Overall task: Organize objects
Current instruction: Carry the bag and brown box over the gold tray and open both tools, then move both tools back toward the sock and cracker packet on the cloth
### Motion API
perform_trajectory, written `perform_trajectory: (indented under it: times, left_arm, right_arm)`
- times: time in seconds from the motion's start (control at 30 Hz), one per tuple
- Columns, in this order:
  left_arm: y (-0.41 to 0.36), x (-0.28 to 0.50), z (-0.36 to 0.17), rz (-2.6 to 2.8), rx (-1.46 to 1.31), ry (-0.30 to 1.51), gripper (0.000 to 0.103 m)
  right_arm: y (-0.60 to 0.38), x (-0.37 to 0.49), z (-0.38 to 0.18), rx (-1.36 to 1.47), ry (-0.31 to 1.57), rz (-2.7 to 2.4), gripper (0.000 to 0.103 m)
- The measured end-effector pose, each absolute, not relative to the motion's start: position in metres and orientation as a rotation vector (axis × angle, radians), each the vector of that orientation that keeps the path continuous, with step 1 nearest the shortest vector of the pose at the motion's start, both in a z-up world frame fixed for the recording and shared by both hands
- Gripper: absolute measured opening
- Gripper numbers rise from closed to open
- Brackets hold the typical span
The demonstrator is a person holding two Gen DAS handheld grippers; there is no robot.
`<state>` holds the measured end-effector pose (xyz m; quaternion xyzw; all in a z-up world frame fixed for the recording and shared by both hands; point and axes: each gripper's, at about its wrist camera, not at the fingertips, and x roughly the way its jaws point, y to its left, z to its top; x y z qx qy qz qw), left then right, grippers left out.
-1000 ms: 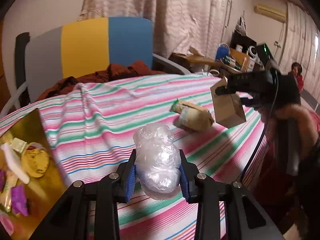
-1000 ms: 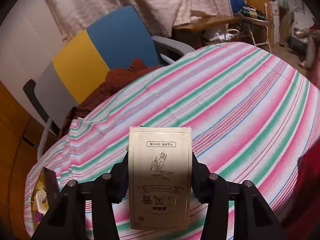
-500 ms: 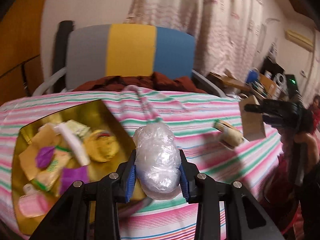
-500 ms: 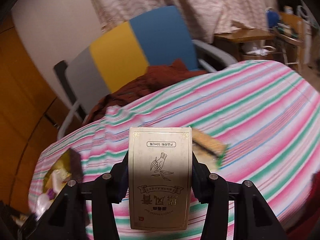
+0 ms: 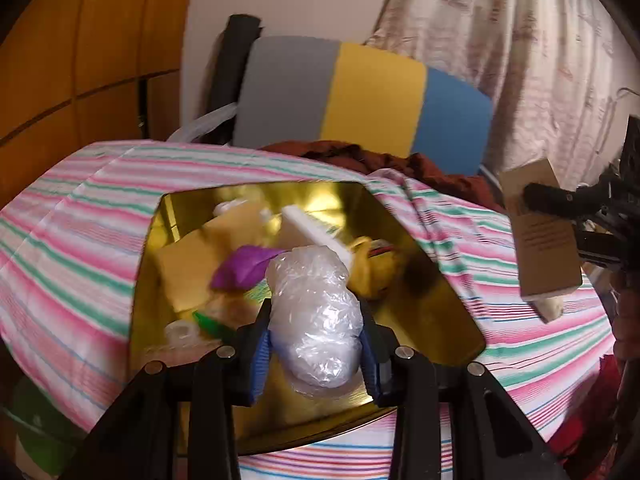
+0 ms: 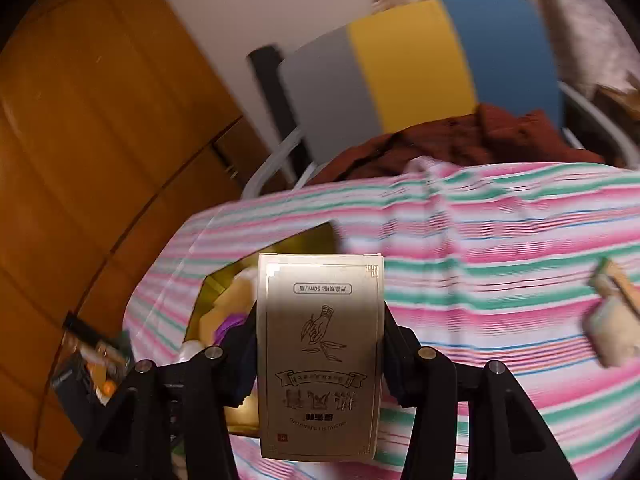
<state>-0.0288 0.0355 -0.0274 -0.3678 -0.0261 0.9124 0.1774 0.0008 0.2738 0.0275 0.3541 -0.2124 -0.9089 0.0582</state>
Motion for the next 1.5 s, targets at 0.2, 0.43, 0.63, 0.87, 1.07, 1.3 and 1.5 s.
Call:
perform_trajectory:
  times: [0.2,0.43,0.63,0.87,1.07,1.3,1.5]
  left_arm:
    - [0.020,-0.033,-0.038,2.624,-1.106,-0.096,0.045]
    - [0.015,-0.033,-0.038,2.625,-1.100,-0.116,0.051]
    - [0.016,-0.029,-0.032,2.665,-1.082,-0.083,0.051]
    - [0.016,-0.024,-0.027,2.700,-1.068,-0.045,0.051]
    - [0.017,-0.022,-0.025,2.732,-1.069,-0.023,0.051]
    - [0.018,-0.019,-0.020,2.754,-1.048,0.000,0.051]
    - [0.022,-0.018,-0.021,2.744,-1.055,0.019,0.051]
  right_arm:
    - [0.232,-0.022,-0.005,1.199,-0.578,-2.655,0.057]
    - [0.230,-0.016,-0.016,1.230,-0.520,-2.657,0.079]
    - [0.216,0.006,-0.006,1.122,-0.330,-2.797,0.103]
    - [0.207,0.008,-0.016,1.151,-0.238,-2.813,0.103]
    - [0.207,0.015,-0.019,1.119,-0.226,-2.869,0.103]
    - [0.204,0.021,-0.019,1.124,-0.145,-2.919,0.103]
    - [0.196,0.024,-0.018,1.116,-0.052,-2.950,0.103]
